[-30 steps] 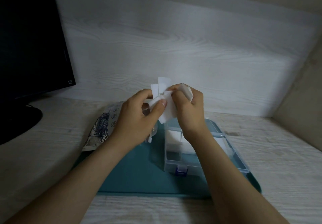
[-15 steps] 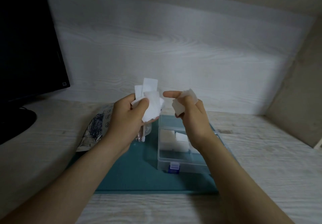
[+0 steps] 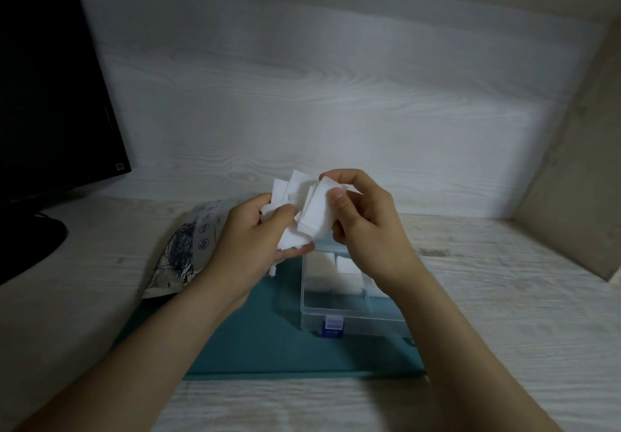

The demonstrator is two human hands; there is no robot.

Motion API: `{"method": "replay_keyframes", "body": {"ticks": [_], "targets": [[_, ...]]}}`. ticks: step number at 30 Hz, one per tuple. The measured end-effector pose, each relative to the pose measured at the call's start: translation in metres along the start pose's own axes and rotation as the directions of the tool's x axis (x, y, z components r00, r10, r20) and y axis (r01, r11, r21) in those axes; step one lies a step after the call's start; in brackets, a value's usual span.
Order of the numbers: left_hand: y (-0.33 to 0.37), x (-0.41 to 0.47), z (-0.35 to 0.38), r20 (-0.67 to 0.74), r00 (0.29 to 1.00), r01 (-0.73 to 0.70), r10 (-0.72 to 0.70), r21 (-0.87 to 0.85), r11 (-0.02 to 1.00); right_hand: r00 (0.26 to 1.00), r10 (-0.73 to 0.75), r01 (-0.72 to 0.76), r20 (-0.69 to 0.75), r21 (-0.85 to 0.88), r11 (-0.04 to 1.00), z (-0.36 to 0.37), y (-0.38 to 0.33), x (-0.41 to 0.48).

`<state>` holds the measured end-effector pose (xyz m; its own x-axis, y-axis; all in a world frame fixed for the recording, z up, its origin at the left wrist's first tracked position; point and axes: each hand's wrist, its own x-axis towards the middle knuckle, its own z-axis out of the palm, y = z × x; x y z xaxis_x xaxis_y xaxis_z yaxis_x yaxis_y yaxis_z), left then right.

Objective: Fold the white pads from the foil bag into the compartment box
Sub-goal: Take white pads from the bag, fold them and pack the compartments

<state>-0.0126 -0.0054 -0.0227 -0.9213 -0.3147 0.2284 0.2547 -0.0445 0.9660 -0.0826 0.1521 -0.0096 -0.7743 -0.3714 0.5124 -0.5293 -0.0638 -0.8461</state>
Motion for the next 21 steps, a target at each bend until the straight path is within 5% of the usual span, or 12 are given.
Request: {"method": "replay_keyframes", "body": {"ticks": [5,12,16,21], "targets": [[-0.004,0.0,0.001,-0.034,0.996,-0.088,0.085,-0.074,0.993,0.992,-0.109,0.096,-0.059,-0.184,0.978,0.002,0.005,0.001],[0.0,0.0,-0.002,0.003,0.997,-0.076,0.076,0.034,0.997,0.971,-0.192,0.171,-0.144,-0.143,0.975,0.002,0.002,0.001],[0.008,-0.005,0.001,0.088,0.996,0.025,-0.021,-0.049,0.998,0.973,-0.186,0.161,-0.134,-0.174,0.971,0.004,0.002,-0.001],[0.004,-0.006,-0.001,0.119,0.993,-0.02,0.016,0.038,0.999,0.975,-0.22,0.195,-0.039,-0.338,0.921,0.003,-0.003,-0.006]]}}
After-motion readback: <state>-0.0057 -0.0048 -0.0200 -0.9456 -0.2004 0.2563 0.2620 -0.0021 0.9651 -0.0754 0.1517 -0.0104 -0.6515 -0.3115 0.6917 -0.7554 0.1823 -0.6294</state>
